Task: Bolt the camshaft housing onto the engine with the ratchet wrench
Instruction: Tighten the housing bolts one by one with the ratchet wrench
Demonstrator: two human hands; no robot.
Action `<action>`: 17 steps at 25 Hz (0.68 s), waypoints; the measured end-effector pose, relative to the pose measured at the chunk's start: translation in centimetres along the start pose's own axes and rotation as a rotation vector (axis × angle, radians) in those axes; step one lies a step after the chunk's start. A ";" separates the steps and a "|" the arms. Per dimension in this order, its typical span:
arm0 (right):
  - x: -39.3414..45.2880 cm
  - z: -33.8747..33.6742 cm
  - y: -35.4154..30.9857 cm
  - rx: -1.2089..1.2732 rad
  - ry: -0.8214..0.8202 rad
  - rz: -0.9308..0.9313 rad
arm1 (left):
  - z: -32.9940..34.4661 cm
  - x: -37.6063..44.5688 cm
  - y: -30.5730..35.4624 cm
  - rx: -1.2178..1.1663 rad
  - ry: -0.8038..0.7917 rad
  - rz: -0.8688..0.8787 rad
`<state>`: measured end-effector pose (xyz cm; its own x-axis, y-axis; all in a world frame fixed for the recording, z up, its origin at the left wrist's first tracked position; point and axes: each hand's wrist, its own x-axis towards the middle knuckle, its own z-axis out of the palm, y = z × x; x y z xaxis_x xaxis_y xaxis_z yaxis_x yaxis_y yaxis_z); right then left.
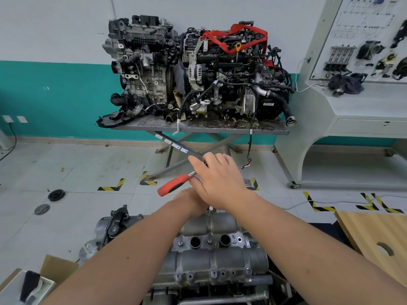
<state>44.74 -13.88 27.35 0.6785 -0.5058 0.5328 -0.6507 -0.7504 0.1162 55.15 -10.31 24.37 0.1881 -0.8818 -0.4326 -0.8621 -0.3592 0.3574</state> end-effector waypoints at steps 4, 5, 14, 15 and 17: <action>1.0 -1.0 0.6 -0.032 -0.186 -0.112 | 0.5 1.1 -0.3 -0.016 0.036 0.004; 1.2 -1.2 0.6 -0.040 -0.200 -0.142 | 0.5 1.0 -0.2 -0.008 0.050 0.017; 3.9 -2.4 -0.7 0.761 -0.469 0.598 | 0.6 1.1 -0.5 0.279 0.027 0.142; 3.7 -2.5 -0.9 0.985 -0.447 0.736 | 0.6 1.1 -0.5 0.293 0.019 0.149; 3.3 -2.5 -1.1 1.406 -0.384 1.000 | 0.5 1.2 -0.6 0.292 0.014 0.158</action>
<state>46.86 -13.62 31.07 0.4098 -0.8646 -0.2906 -0.2105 0.2204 -0.9524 55.66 -11.00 23.18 0.0457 -0.9245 -0.3785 -0.9792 -0.1164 0.1662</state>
